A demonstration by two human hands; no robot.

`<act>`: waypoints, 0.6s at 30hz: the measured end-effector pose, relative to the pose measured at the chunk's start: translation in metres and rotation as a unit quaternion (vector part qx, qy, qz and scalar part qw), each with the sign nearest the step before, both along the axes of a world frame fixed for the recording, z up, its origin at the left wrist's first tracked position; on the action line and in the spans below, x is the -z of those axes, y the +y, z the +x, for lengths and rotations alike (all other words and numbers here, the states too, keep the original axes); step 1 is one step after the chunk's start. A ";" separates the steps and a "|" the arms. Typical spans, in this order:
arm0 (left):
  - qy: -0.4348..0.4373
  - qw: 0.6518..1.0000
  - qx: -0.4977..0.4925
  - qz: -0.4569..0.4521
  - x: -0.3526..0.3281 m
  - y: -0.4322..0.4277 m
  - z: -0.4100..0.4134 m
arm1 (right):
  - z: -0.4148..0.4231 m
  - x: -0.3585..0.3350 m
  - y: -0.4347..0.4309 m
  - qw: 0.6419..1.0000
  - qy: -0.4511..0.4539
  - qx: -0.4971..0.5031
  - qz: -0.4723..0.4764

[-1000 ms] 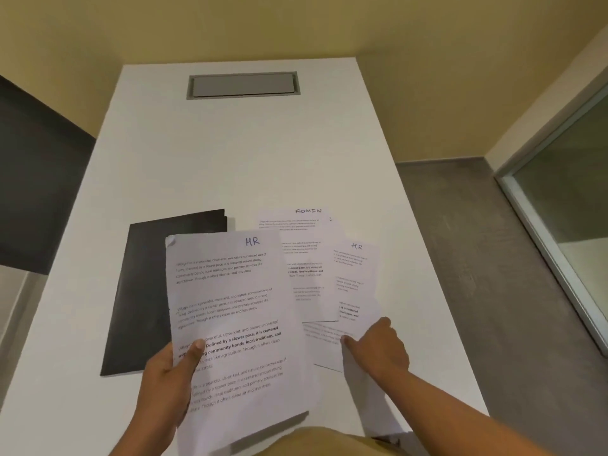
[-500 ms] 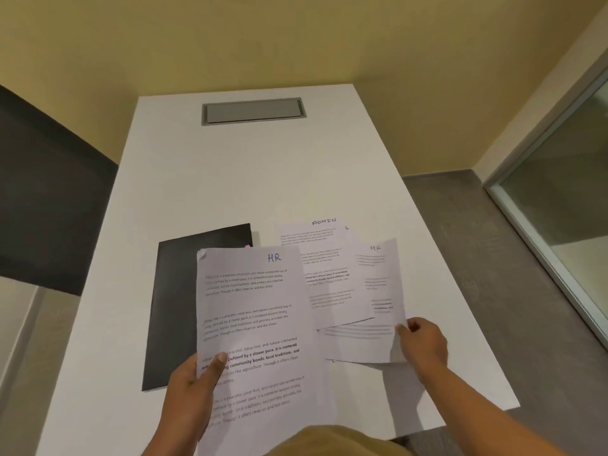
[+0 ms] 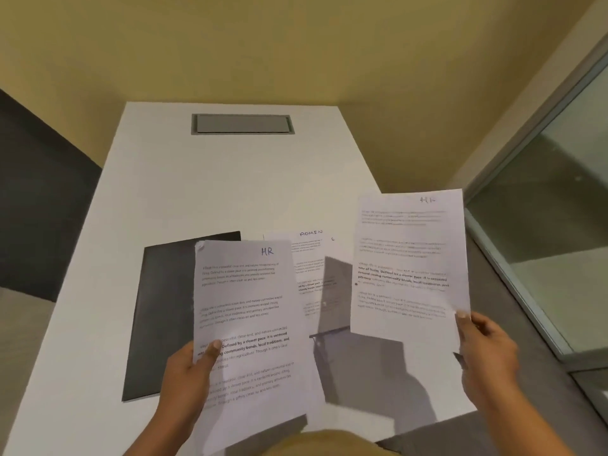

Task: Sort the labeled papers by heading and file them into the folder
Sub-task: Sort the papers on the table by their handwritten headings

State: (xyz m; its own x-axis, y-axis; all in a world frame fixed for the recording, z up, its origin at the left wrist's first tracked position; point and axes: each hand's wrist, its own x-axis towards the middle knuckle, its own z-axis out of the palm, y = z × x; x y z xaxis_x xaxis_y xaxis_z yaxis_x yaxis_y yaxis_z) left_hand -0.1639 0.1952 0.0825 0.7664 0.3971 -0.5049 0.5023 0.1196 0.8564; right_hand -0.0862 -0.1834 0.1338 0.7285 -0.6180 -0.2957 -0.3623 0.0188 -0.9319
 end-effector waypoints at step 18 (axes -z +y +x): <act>-0.020 0.995 -0.051 -0.089 -0.064 -0.142 0.049 | 0.023 -0.012 0.012 0.905 0.056 -0.406 0.110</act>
State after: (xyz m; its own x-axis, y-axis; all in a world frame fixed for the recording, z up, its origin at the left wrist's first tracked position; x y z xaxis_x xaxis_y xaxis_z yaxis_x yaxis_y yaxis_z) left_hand -0.1153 0.0534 0.1461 0.7472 0.3819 -0.5439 0.4455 0.3195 0.8363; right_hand -0.0634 -0.1712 0.1460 0.8740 0.1912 -0.4468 -0.4321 -0.1148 -0.8945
